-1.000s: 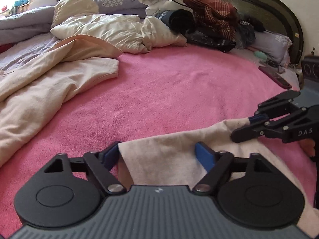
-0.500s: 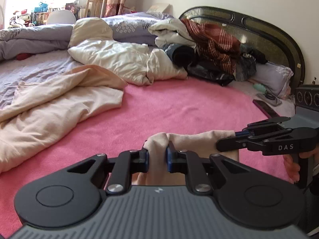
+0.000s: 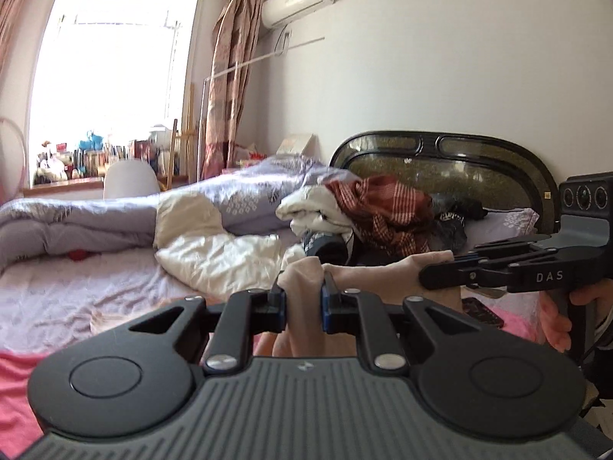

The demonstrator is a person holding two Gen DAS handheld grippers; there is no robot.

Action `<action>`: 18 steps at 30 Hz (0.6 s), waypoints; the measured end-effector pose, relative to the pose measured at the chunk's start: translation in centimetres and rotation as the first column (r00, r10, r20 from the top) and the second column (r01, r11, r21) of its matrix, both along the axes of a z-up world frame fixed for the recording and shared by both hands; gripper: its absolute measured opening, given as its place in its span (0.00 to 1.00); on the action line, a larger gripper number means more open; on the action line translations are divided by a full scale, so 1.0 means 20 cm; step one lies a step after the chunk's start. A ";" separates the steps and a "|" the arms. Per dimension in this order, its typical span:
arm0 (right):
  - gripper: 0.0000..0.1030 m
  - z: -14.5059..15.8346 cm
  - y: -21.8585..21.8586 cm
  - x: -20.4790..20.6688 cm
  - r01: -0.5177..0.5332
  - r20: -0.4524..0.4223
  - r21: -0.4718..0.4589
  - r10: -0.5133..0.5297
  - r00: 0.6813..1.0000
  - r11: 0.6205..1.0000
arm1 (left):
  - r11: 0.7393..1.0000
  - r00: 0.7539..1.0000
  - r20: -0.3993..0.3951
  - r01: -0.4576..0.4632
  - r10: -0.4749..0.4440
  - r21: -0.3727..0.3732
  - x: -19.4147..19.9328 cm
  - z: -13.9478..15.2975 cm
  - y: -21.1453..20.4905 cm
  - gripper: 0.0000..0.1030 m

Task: Fold clothes
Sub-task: 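Lift the held pants with both grippers and carry them over the lavender sheet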

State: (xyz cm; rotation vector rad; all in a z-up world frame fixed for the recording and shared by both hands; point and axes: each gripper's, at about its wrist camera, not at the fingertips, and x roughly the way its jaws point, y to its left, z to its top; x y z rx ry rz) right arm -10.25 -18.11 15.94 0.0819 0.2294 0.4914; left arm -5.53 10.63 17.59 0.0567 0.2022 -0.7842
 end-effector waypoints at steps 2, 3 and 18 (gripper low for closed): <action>0.11 0.13 0.02 -0.04 0.016 0.068 -0.015 -0.014 0.998 1.000 | 1.000 0.998 0.058 -0.002 0.003 -0.022 -0.05 0.13 0.01 0.17; 0.11 0.18 0.02 -0.05 0.023 0.097 -0.018 -0.022 0.995 1.000 | 0.999 0.997 0.081 -0.002 0.005 -0.034 -0.06 0.18 0.01 0.17; 0.11 0.14 0.07 1.07 0.187 0.080 -0.159 -0.176 0.981 0.969 | 0.975 0.977 0.020 -0.212 0.211 0.061 0.99 0.01 -0.34 0.21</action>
